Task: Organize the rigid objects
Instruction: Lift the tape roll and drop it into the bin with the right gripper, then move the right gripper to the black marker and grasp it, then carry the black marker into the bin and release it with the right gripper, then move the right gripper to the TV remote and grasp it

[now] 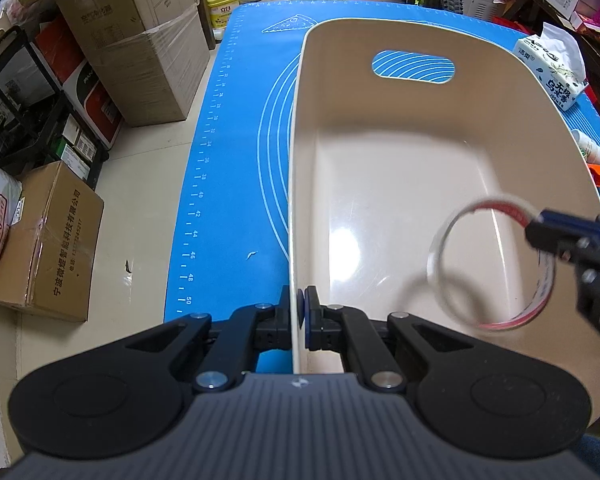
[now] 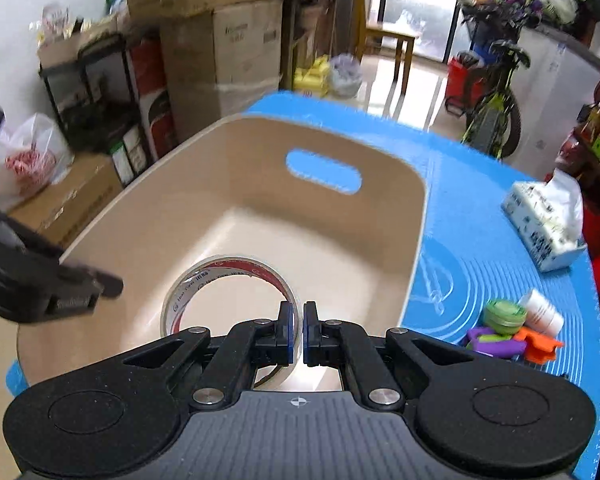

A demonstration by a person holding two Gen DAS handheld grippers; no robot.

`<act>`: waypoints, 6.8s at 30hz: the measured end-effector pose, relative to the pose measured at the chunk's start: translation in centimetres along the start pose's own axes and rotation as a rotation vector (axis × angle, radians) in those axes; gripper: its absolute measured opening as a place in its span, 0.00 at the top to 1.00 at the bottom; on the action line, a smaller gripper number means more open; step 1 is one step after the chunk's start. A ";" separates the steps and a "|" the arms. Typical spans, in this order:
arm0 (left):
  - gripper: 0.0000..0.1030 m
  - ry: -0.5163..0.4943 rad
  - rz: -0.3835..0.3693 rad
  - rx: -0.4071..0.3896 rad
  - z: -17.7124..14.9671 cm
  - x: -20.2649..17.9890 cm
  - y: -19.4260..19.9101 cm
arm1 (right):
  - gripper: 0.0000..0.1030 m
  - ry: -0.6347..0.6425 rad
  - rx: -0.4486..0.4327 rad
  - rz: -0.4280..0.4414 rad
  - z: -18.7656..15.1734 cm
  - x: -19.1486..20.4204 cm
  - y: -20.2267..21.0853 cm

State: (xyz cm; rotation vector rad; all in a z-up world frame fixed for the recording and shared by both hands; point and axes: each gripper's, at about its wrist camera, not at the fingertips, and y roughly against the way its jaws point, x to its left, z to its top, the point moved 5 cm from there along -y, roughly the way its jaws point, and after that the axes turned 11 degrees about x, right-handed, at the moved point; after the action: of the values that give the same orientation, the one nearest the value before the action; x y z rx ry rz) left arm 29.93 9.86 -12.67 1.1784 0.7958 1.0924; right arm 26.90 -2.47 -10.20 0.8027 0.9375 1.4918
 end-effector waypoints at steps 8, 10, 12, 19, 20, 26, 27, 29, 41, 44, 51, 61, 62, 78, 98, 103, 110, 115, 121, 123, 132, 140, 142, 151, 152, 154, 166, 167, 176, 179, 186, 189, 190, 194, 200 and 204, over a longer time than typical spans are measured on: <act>0.95 0.000 -0.003 0.003 -0.2 0.2 0.0 | 0.48 -0.057 -0.036 0.088 -0.4 -1.4 1.5; 0.95 -0.001 -0.001 0.004 -0.2 0.1 0.0 | 0.42 -0.069 -0.071 0.087 0.1 -2.7 2.8; 0.95 -0.001 0.000 0.004 -0.3 0.2 0.0 | 0.38 -0.097 -0.104 0.084 0.2 -4.1 3.9; 0.94 0.004 0.000 0.002 -0.2 0.1 0.0 | 0.32 -0.245 -0.133 0.025 -1.3 -11.6 6.0; 0.94 0.005 0.000 0.002 -0.3 0.1 0.0 | 0.32 -0.261 -0.124 0.016 -1.7 -12.7 5.9; 0.94 0.013 -0.001 0.004 -0.2 0.1 0.0 | 0.32 -0.376 -0.087 -0.071 -5.3 -19.7 5.3; 0.94 0.014 -0.001 0.004 -0.2 0.1 0.0 | 0.32 -0.398 -0.077 -0.079 -5.9 -20.7 5.1; 0.94 0.013 0.001 0.005 -0.2 0.1 0.0 | 0.32 -0.462 -0.046 -0.085 -7.4 -23.0 4.3; 0.94 0.012 0.008 0.009 -0.2 0.0 0.1 | 0.31 -0.666 0.103 -0.102 -13.4 -28.2 -0.8; 0.94 0.008 0.013 0.010 -0.1 0.0 0.2 | 0.31 -0.674 0.121 -0.103 -13.7 -28.5 -1.4; 0.94 0.006 0.016 0.013 -0.1 -0.1 0.1 | 0.31 -0.666 0.160 -0.109 -14.5 -28.6 -2.6; 0.94 -0.008 0.021 0.015 -0.1 -0.2 0.2 | 0.34 -0.591 0.173 -0.151 -13.8 -27.7 -4.6; 0.94 -0.009 0.020 0.015 -0.1 -0.2 0.2 | 0.34 -0.586 0.174 -0.154 -13.7 -27.7 -4.8; 0.94 -0.003 0.016 0.017 0.0 0.1 0.1 | 0.76 -0.556 0.121 -0.189 -13.1 -27.7 -4.8; 0.94 -0.003 0.017 0.017 0.0 0.0 0.1 | 0.76 -0.491 -0.131 -0.113 -6.5 -24.1 3.5; 0.94 -0.003 0.016 0.017 0.0 0.0 0.1 | 0.76 -0.433 -0.194 -0.031 -3.9 -20.7 5.5; 0.94 -0.001 0.016 0.016 -0.1 -0.1 0.1 | 0.76 -0.337 -0.235 0.119 -0.6 -14.0 7.1; 0.94 0.002 0.014 0.016 0.0 -0.2 0.2 | 0.76 -0.256 -0.213 0.210 1.0 -8.4 6.7; 0.94 0.003 0.012 0.017 0.1 -0.2 0.3 | 0.76 -0.173 -0.154 0.246 1.5 -2.8 5.0; 0.94 0.001 0.012 0.016 0.0 -0.1 0.2 | 0.76 -0.154 -0.126 0.254 1.6 -1.5 4.0; 0.94 0.000 0.012 0.017 0.0 -0.1 0.1 | 0.76 -0.066 0.040 0.217 0.0 2.7 -0.7; 0.94 0.006 0.009 0.016 0.0 -0.1 0.1 | 0.46 -0.018 0.039 0.202 -1.3 2.9 -0.5; 0.94 0.007 0.008 0.016 0.0 -0.1 0.1 | 0.38 -0.014 -0.001 0.199 -0.9 2.5 0.7; 0.94 0.005 0.010 0.015 -0.1 0.0 0.0 | 0.26 -0.074 -0.111 0.159 -0.3 -3.1 5.0; 0.94 0.005 0.010 0.015 -0.2 0.1 0.0 | 0.26 -0.087 -0.122 0.150 -0.5 -4.0 5.4; 0.94 0.006 0.010 0.014 -0.2 0.1 0.0 | 0.26 -0.108 -0.135 0.128 -0.7 -5.9 5.9; 0.94 0.010 0.006 0.016 -0.2 0.3 0.1 | 0.24 -0.164 -0.078 -0.010 -6.1 -16.2 5.2; 0.94 0.009 0.007 0.016 -0.1 0.2 0.2 | 0.24 -0.175 -0.075 -0.005 -6.7 -16.7 4.9; 0.94 0.009 0.012 0.015 -0.1 0.2 0.1 | 0.24 -0.231 0.078 0.000 -9.9 -19.6 0.0; 0.94 0.009 0.012 0.015 -0.2 0.2 0.1 | 0.24 -0.270 0.117 0.002 -10.4 -19.9 -1.7; 0.94 0.003 0.016 0.017 -0.2 0.2 0.1 | 0.24 -0.339 0.136 -0.030 -10.7 -20.5 -4.4; 0.94 0.001 0.015 0.017 -0.2 0.3 0.1 | 0.25 -0.389 0.133 -0.035 -10.6 -20.8 -5.1; 0.94 0.001 0.015 0.018 -0.2 0.2 0.1 | 0.26 -0.401 0.134 -0.043 -10.6 -20.9 -5.3; 0.94 -0.004 0.015 0.020 -0.2 0.1 0.1 | 0.28 -0.429 0.115 -0.077 -10.4 -20.7 -5.8; 0.94 -0.007 0.013 0.021 -0.1 0.1 0.0 | 0.45 -0.421 0.078 -0.112 -10.1 -19.7 -5.9; 0.94 -0.003 0.016 0.019 -0.1 -0.1 0.0 | 0.46 -0.416 0.087 -0.125 -10.1 -19.7 -5.8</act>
State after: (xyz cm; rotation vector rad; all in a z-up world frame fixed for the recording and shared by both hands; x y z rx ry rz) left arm 29.86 9.83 -12.72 1.2041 0.7974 1.0979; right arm 22.97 -23.03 -19.58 1.0497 0.7256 1.1238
